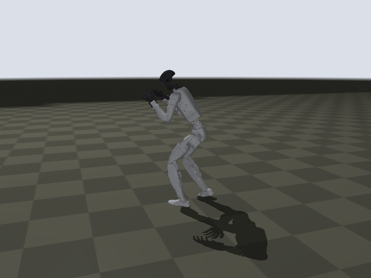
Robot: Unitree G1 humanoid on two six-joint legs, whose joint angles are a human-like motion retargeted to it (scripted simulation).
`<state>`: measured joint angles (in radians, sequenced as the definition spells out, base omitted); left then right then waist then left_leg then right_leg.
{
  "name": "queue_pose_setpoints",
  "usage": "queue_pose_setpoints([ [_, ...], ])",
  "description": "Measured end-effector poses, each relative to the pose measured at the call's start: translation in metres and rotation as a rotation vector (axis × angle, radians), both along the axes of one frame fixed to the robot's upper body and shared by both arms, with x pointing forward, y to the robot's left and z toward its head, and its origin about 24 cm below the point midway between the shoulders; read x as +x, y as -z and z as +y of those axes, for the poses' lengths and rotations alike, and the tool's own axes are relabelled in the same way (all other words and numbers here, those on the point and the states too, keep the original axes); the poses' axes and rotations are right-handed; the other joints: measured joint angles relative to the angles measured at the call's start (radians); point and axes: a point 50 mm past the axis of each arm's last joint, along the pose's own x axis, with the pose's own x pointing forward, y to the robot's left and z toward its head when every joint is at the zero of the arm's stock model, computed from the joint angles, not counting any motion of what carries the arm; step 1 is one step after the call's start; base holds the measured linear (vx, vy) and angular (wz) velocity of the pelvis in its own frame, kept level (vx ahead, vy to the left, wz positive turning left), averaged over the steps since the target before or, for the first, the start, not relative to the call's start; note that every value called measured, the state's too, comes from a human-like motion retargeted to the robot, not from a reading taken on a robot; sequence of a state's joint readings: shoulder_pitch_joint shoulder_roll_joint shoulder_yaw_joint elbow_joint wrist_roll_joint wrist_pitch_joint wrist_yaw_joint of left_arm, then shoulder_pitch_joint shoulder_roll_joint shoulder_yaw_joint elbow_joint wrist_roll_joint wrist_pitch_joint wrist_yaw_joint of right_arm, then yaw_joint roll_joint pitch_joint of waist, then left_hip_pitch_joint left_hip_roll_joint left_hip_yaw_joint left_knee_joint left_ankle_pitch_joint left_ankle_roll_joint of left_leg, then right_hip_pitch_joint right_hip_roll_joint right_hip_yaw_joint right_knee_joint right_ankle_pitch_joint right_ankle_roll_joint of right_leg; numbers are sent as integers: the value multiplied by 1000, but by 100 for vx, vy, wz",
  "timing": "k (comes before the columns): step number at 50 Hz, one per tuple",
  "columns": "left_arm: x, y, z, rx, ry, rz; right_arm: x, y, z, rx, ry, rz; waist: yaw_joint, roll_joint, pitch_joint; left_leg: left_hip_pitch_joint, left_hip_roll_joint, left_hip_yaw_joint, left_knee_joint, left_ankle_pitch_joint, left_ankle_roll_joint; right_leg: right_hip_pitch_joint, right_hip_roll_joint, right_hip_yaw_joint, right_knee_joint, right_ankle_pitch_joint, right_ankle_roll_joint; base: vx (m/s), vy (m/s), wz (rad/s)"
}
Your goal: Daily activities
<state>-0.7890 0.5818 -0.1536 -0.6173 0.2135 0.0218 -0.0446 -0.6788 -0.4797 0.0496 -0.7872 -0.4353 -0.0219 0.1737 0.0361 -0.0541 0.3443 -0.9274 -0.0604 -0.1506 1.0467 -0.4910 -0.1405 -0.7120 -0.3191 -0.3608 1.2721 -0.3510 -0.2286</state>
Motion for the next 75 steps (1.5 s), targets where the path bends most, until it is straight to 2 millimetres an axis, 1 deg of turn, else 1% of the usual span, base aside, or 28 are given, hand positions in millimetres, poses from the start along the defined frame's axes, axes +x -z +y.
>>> queue_pose_setpoints([
  [5, -7, -8, 1, -22, 6, -68, -9, -8, -4, 38, 18, -90, 4, 4, 19, -20, -18, -10, 15, -5, -5, -15, -18, -3, 41, 12, -15, -2, -2, 36],
  [10, -10, -12, 4, -51, 16, -81, -14, -11, -7, 88, -6, -130, 9, 10, 44, -34, -32, -16, 14, -1, -11, -27, -30, 0, 64, 37, -24, -1, -1, 32],
  [13, -5, -6, 8, -62, 9, -37, -10, -9, -8, 117, -31, -98, 13, 13, 50, -30, -37, -21, 3, 5, -15, -22, -32, -2, 64, 54, -29, 0, -2, 32],
  [15, 1, 2, 13, -80, -8, 13, -5, -4, -7, 132, -60, -51, 19, 18, 50, -20, -38, -23, -14, 11, -18, -14, -30, -1, 55, 73, -29, 2, -1, 32],
  [17, 5, 12, 20, -107, -30, 57, 0, 2, -2, 147, -110, 4, 25, 24, 42, -5, -39, -26, -32, 15, -21, 0, -28, -2, 47, 93, -29, 3, -1, 35],
  [18, 5, 17, 24, -128, -42, 70, 1, 5, 3, 151, -146, 25, 26, 29, 35, 4, -39, -27, -41, 16, -23, 8, -26, -2, 42, 103, -29, 4, -1, 39],
  [20, 1, 19, 28, -160, -46, 58, -1, 6, 13, 160, -223, 37, 24, 36, 13, 22, -40, -29, -59, 18, -28, 28, -25, -6, 33, 119, -29, 5, -1, 45],
  [25, -10, 12, 28, -223, -2, -23, -13, 1, 23, 201, -352, -14, -9, 62, -66, 102, -36, -30, -128, 25, -47, 104, -10, -12, -13, 185, -24, 8, 0, 50],
  [30, -21, 3, 27, -273, 66, -95, -28, -7, 27, 250, -454, -94, -40, 95, -161, 206, -29, -33, -192, 17, -62, 202, 19, -7, -64, 268, -6, 12, 1, 56],
  [35, -31, -6, 20, -298, 207, -112, -37, -13, 28, 302, -530, -147, -74, 133, -274, 316, -22, -50, -264, 6, -77, 308, 61, -1, -128, 365, 18, 16, 1, 67],
  [40, -40, -13, 8, -298, 376, -103, -46, -17, 30, 330, -587, -193, -97, 174, -382, 424, -24, -80, -346, 12, -92, 415, 105, -3, -206, 468, 46, 18, 1, 82],
  [43, -45, -15, 1, -300, 459, -95, -51, -18, 30, 339, -604, -226, -102, 189, -429, 473, -29, -96, -385, 17, -100, 468, 128, -6, -248, 521, 65, 16, 0, 84],
  [46, -48, -15, -2, -314, 515, -83, -53, -18, 30, 348, -607, -247, -102, 201, -463, 515, -33, -112, -420, 26, -108, 511, 150, -6, -286, 577, 85, 12, 1, 81],
  [53, -47, -12, -2, -369, 562, -56, -56, -16, 27, 385, -613, -266, -104, 215, -506, 567, -63, -146, -474, 57, -121, 559, 184, 6, -332, 697, 127, 5, 1, 81],
  [63, -41, -10, -1, -396, 586, -7, -57, -17, 18, 427, -584, -285, -95, 212, -521, 589, -134, -196, -541, 132, -121, 545, 223, 54, -360, 870, 196, -3, 2, 81],
  [66, -41, -10, 0, -399, 566, -16, -57, -17, 16, 424, -561, -297, -93, 199, -520, 594, -169, -210, -558, 158, -121, 542, 223, 53, -342, 875, 200, -1, -1, 86],
  [75, -40, -10, 5, -378, 490, -52, -61, -17, 8, 408, -498, -341, -92, 151, -508, 609, -268, -243, -633, 250, -121, 511, 236, 95, -275, 875, 258, -1, 0, 84],
])
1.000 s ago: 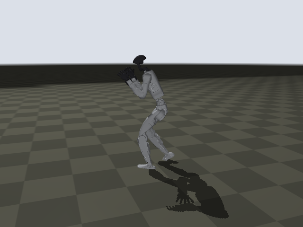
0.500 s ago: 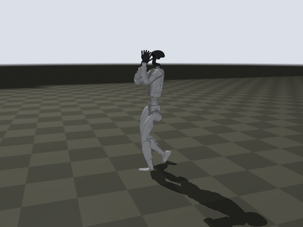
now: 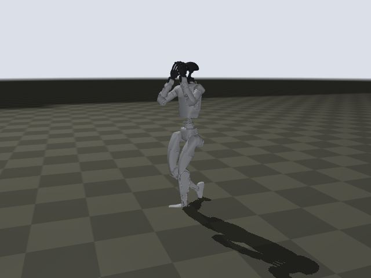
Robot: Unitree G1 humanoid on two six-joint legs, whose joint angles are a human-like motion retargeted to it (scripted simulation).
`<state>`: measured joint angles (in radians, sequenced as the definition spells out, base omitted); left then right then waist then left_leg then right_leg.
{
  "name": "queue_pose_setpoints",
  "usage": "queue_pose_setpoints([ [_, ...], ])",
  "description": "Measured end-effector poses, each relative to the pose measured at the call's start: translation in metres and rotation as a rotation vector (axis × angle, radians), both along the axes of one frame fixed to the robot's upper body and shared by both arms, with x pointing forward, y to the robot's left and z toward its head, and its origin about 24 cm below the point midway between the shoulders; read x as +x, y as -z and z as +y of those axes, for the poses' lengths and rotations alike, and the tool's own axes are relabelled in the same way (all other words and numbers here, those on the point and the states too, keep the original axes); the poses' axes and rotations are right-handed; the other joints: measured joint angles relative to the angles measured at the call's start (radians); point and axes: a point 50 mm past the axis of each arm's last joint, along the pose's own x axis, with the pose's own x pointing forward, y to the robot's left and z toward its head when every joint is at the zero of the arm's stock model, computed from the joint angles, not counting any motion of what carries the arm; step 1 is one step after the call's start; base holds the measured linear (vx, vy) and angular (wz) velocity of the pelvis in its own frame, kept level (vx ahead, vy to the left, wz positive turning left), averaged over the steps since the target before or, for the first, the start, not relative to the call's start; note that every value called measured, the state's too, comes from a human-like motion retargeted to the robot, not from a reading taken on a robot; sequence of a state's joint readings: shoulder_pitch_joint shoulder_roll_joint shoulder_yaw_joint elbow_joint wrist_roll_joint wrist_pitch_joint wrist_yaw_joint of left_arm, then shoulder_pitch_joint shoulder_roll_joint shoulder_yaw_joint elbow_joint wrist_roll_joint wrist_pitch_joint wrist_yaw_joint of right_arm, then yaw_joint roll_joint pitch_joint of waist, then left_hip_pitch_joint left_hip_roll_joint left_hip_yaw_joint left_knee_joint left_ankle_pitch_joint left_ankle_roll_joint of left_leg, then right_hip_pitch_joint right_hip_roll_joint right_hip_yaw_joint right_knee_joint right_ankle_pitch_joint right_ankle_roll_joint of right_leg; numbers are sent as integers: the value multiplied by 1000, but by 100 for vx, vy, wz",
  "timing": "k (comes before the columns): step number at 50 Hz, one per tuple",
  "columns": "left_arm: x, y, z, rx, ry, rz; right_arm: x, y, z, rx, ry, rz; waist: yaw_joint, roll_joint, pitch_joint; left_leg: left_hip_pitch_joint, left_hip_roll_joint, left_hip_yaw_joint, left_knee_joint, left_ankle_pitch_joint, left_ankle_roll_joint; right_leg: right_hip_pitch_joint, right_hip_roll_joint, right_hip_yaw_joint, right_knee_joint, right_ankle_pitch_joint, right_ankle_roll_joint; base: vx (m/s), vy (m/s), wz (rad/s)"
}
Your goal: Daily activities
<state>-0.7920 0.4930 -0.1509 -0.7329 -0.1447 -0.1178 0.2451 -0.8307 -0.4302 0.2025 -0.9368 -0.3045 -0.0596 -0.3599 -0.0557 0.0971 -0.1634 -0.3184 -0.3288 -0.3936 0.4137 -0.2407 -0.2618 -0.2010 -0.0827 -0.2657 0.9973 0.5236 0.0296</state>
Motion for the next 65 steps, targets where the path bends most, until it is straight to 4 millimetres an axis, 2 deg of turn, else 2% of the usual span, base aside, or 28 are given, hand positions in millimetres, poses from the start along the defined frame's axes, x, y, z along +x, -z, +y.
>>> queue_pose_setpoints([
  [10, 8, 6, 13, -10, -91, 29, 9, 5, -6, -17, -5, 84, -6, -65, 32, 4, -99, -20, -67, 103, 0, -53, 36, 59, 70, 0, 64, -2, 0, 76],
  [19, 39, 28, 38, 24, -317, 185, 43, 18, -7, -136, 54, 322, -22, -110, 105, -26, -172, -17, -72, 169, 0, -113, 88, 106, 129, 0, 111, -2, 1, 64],
  [23, 64, 57, 62, 41, -480, 366, 64, 26, -16, -192, 156, 450, -38, -124, 148, -49, -188, -9, -70, 195, 0, -148, 123, 122, 147, 0, 127, -1, 1, 55],
  [27, 89, 103, 89, 56, -624, 624, 85, 38, -32, -224, 283, 589, -55, -132, 187, -60, -189, -7, -86, 225, 0, -174, 157, 128, 155, 0, 136, 1, 0, 45],
  [30, 98, 139, 100, 80, -658, 800, 94, 42, -44, -222, 356, 647, -68, -136, 204, -57, -189, -14, -110, 249, 0, -188, 180, 134, 154, 0, 141, 3, -1, 44],
  [32, 99, 155, 102, 96, -640, 876, 95, 42, -49, -207, 390, 655, -76, -140, 208, -48, -189, -22, -128, 263, 0, -193, 193, 138, 153, 0, 148, 3, -1, 44],
  [35, 98, 164, 98, 120, -595, 919, 95, 41, -55, -182, 428, 649, -83, -144, 204, -34, -190, -37, -156, 284, 0, -196, 211, 141, 145, 0, 159, 4, -2, 44],
  [40, 99, 166, 87, 160, -524, 919, 94, 39, -59, -157, 481, 629, -76, -152, 177, -3, -190, -63, -203, 315, 0, -194, 232, 141, 131, 0, 179, 5, -2, 44],
  [46, 101, 164, 65, 290, -435, 892, 102, 42, -34, -340, 441, 645, -41, -163, 133, 51, -191, -104, -275, 355, 0, -186, 266, 153, 109, 0, 207, 6, -4, 50],
  [49, 98, 159, 53, 379, -395, 848, 111, 58, -21, -484, 404, 724, -21, -163, 105, 88, -191, -138, -328, 381, 0, -179, 285, 164, 90, 0, 221, 7, -5, 60],
  [55, 93, 156, 30, 559, -342, 768, 132, 105, -7, -726, 304, 953, 14, -155, 48, 175, -190, -228, -452, 438, 0, -155, 322, 187, 43, 0, 232, 6, -6, 61],
  [60, 91, 160, 20, 633, -313, 732, 134, 131, -4, -771, 181, 1069, 24, -146, 18, 202, -190, -264, -453, 430, 0, -131, 357, 200, 10, 0, 232, 4, -5, 44],
  [65, 89, 165, 12, 661, -280, 713, 129, 140, -4, -718, 49, 1109, 22, -139, -3, 222, -190, -293, -453, 425, 0, -118, 387, 212, -16, 0, 232, 3, -3, 36],
])
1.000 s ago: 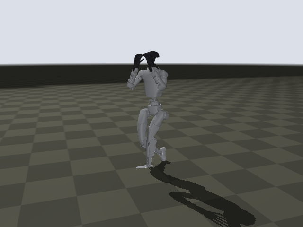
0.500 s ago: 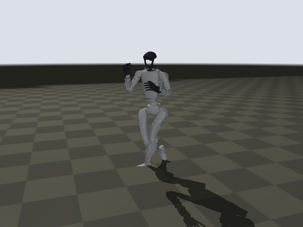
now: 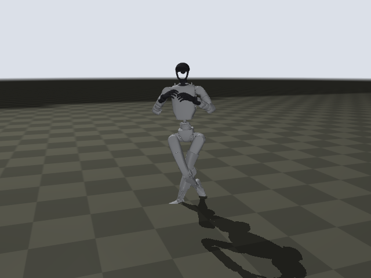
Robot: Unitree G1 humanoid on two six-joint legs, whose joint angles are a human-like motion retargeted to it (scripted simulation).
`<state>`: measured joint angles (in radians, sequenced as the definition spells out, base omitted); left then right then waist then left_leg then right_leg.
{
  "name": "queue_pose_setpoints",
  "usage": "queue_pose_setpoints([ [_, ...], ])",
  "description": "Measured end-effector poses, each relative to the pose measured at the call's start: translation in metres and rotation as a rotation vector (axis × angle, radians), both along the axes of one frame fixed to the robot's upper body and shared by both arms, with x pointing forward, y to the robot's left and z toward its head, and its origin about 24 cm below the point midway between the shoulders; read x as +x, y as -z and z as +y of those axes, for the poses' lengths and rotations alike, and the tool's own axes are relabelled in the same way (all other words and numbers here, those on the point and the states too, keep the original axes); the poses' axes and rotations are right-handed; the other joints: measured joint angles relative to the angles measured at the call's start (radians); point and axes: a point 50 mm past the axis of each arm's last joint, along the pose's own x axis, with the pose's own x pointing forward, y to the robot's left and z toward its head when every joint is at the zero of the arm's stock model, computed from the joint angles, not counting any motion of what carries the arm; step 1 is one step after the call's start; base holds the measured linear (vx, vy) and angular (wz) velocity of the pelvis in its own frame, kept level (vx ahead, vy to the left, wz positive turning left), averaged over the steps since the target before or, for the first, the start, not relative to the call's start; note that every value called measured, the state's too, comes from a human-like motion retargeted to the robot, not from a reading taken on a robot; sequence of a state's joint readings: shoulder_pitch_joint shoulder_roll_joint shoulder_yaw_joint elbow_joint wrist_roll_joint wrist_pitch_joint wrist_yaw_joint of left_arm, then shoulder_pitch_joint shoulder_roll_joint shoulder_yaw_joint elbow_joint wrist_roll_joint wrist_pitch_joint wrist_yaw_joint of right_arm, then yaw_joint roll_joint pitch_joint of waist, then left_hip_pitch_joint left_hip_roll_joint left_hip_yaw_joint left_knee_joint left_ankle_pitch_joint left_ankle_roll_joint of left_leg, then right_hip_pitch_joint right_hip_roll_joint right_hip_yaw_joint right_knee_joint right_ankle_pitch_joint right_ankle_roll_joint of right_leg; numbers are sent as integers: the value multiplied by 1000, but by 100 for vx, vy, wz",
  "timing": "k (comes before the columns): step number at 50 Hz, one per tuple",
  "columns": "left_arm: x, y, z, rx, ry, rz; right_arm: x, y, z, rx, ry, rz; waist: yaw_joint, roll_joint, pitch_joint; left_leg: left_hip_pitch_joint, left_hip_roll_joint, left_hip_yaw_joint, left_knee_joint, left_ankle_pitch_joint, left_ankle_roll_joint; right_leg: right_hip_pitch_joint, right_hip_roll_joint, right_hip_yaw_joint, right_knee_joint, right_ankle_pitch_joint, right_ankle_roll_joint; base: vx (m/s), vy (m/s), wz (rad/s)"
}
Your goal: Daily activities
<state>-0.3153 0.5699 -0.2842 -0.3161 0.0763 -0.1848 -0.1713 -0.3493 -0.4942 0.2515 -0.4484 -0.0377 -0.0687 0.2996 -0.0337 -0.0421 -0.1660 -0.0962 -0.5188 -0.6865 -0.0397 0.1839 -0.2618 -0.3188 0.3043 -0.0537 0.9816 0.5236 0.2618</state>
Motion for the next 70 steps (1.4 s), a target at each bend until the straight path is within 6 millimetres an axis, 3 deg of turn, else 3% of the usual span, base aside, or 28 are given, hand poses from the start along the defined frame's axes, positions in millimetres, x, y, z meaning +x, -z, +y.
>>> queue_pose_setpoints([
  [10, -4, 4, -8, -31, -27, -97, -10, -5, -11, 213, 77, -88, -10, 15, -33, 11, 0, -16, -1, 12, 0, 5, 49, 20, -44, 0, 0, 2, 0, 29],
  [17, -8, 9, -14, -20, -46, -150, -16, -2, -15, 258, 137, -136, -9, 30, -43, 17, 0, -27, -2, 18, 0, 3, 68, 22, -64, 0, 0, 2, 1, 23],
  [23, -16, 13, -25, 1, 1, -173, -25, -1, -7, 270, 82, -134, -3, 39, -51, 21, 0, -38, -3, 23, 0, 0, 83, 24, -76, 0, 0, 2, 2, 22],
  [31, -32, -3, -24, -167, 3, -276, -51, -30, 3, 432, -42, -268, 2, 34, -64, 16, 0, -33, -4, 47, 0, -14, 108, 30, -100, 0, 0, 2, 3, 21],
  [37, -35, -10, -19, -238, -17, -312, -62, -34, -1, 466, -74, -281, -1, 23, -66, 5, 0, -24, -4, 69, 0, -29, 123, 34, -116, 0, 0, 0, 2, 12],
  [43, -29, 0, -18, -204, -6, -219, -61, -27, 4, 460, -161, -155, 15, -3, -63, -4, 0, -21, -5, 79, 0, -37, 139, 50, -129, 0, 0, 0, 0, 0],
  [53, -31, 0, -12, -359, -15, -172, -69, -43, -3, 720, -216, -182, -5, -23, -62, -21, 0, 3, -5, 100, 0, -53, 162, 69, -144, 0, 0, 0, 0, 0],
  [62, -23, 18, -39, -151, 63, -190, -40, -29, 3, 593, -108, -178, -39, 32, -52, -57, 0, 47, -6, 131, 0, -84, 163, 65, -145, 0, 0, 0, 0, 0],
  [70, -20, 8, -45, -162, 48, -313, -36, -35, -2, 580, -63, -273, -44, 58, -36, -95, 0, 111, -9, 181, 0, -120, 156, 51, -130, 0, 0, 0, 0, 0],
])
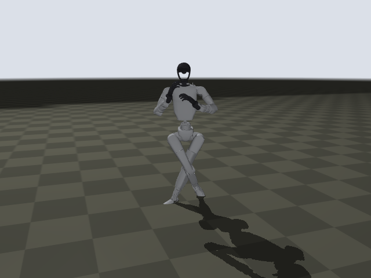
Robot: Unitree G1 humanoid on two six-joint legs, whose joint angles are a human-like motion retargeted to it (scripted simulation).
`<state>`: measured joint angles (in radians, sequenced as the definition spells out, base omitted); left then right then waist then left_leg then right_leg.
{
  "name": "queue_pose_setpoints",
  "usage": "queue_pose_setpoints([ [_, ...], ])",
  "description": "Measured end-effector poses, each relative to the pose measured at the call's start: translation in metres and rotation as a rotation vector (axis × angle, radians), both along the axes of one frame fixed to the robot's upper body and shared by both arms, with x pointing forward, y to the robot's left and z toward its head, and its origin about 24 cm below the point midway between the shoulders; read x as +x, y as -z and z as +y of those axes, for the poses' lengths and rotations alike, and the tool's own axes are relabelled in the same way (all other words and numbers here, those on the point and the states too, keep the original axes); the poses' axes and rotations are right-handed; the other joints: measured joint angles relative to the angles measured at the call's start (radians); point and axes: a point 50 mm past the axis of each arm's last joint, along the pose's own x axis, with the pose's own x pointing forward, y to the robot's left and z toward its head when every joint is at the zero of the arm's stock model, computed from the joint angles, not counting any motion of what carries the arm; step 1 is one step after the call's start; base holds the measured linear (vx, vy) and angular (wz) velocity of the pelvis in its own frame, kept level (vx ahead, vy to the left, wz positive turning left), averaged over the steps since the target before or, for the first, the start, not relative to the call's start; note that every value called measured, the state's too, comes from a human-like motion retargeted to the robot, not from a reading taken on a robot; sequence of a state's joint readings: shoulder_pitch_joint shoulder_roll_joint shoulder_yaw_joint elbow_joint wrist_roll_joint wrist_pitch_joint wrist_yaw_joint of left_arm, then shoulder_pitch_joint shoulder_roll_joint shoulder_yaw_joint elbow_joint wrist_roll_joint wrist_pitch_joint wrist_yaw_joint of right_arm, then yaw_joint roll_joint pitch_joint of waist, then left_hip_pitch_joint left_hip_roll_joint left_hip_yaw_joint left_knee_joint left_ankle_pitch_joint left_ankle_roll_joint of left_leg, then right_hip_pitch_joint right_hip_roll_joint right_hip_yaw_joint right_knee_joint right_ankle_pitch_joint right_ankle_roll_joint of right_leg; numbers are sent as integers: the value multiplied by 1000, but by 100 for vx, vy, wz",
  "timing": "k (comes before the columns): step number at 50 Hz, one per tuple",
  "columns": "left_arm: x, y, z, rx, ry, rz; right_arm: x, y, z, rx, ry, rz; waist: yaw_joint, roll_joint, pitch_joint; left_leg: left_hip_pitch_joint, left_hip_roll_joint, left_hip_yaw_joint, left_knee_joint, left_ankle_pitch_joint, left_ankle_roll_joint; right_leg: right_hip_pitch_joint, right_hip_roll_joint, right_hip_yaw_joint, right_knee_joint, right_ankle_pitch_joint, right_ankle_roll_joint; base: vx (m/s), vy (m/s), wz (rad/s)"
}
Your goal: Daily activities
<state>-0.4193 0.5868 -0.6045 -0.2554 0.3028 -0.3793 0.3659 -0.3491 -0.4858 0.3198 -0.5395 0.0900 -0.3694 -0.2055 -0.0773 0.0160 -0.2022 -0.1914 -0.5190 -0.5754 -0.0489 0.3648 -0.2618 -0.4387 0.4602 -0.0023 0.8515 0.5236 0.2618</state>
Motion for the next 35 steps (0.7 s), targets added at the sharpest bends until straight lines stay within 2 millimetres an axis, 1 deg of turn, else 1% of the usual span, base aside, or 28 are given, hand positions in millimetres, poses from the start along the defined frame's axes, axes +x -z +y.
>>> queue_pose_setpoints([
  [5, 6, 4, -6, 5, -20, -9, 8, 11, -1, -24, 15, 66, -6, 4, 0, -11, 0, 9, -1, 6, 0, -6, 3, 4, -5, 0, 0, 0, 0, 0],
  [10, 8, 4, -13, 18, 8, -28, 7, 18, -3, 16, -29, 116, -13, 7, -6, -5, 0, 4, 0, 1, 0, 3, 11, 11, -20, 0, 0, 0, 0, 0],
  [13, 7, 2, -13, 13, 26, -38, 1, 15, -7, 64, -56, 105, -12, 5, -15, 0, 0, -3, 0, -5, 0, 9, 10, 9, -25, 0, 0, 0, 0, 0],
  [16, 6, 4, -10, 41, 32, -21, -4, 5, -12, 71, -51, 51, -7, -1, -27, 6, 0, -15, 0, -13, 0, 14, 8, 9, -28, 0, 0, 0, 0, 0],
  [18, 6, 13, -6, 98, 36, 27, -7, -3, -15, 45, -35, 7, -2, -6, -34, 10, 0, -24, 0, -20, 0, 19, 9, 12, -30, 0, 0, 0, 0, 0],
  [21, 5, 37, -1, 225, 58, 156, -7, -13, -19, -21, 9, -45, 8, -14, -43, 19, 0, -40, 1, -29, 0, 29, 10, 19, -32, 0, 0, 0, 0, 0],
  [23, 3, 51, 3, 302, 80, 245, -5, -15, -21, -66, 50, -56, 15, -21, -45, 24, 0, -48, 1, -33, 0, 35, 10, 22, -33, 0, 0, 0, 0, 0],
  [25, 1, 60, 7, 353, 97, 312, -1, -13, -27, -107, 111, -40, 21, -29, -46, 28, 0, -52, 1, -34, 0, 40, 9, 24, -36, 0, 0, 0, 0, 0],
  [27, 1, 61, 12, 370, 99, 347, 7, 0, -36, -155, 186, 38, 30, -38, -47, 25, 0, -51, 1, -32, 0, 41, 9, 26, -43, 0, 0, 0, 0, 0],
  [28, 1, 60, 14, 368, 95, 357, 11, 11, -40, -184, 216, 95, 36, -42, -47, 23, 0, -51, 1, -32, 0, 42, 9, 27, -46, 0, 0, 0, 0, 0],
  [31, 2, 56, 17, 353, 76, 363, 21, 52, -50, -289, 268, 308, 57, -52, -49, 19, 0, -57, 2, -37, 0, 43, 11, 30, -57, 0, 0, 0, 0, 0],
  [33, 3, 53, 18, 346, 64, 351, 23, 80, -54, -350, 272, 443, 71, -57, -49, 22, 1, -64, 3, -42, 0, 45, 11, 30, -57, 0, 0, 0, 0, 0],
  [35, 3, 49, 18, 345, 57, 329, 23, 101, -54, -400, 259, 540, 81, -59, -49, 27, 1, -67, 3, -45, 0, 49, 9, 28, -54, 0, 0, 0, 0, 0],
])
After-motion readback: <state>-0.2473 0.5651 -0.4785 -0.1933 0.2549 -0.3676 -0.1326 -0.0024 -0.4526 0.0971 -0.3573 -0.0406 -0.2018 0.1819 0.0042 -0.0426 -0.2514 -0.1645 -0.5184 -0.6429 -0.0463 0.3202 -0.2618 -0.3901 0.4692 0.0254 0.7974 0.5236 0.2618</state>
